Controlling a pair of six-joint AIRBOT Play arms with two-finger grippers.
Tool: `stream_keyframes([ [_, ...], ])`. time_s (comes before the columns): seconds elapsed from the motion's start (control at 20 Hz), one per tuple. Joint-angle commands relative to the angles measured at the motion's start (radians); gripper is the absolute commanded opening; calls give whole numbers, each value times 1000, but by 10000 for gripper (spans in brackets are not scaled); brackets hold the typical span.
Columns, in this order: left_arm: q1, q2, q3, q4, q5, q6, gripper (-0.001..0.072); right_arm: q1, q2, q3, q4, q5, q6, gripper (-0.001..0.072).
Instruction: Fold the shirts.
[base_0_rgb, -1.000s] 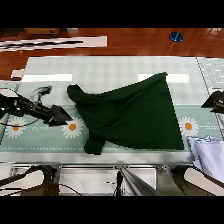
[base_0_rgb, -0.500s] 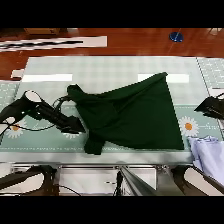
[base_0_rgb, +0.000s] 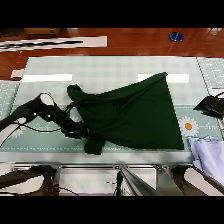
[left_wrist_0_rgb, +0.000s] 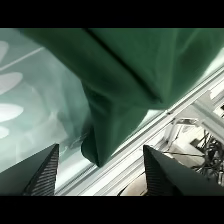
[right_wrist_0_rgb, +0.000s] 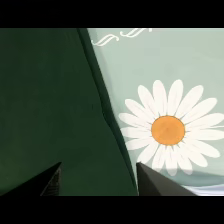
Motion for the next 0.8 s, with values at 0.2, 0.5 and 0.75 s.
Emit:
stream_keyframes([
  [0.2,-131,-111,0,-79,106,-14,215,0,1,0,0,-3,-2,539],
  [0.5,-134,-109,0,-79,85,43,25,-8,-9,-13,-126,10,-14,548],
  [0.75,-134,-109,0,-79,86,65,25,-157,-105,-122,124,80,-126,540],
])
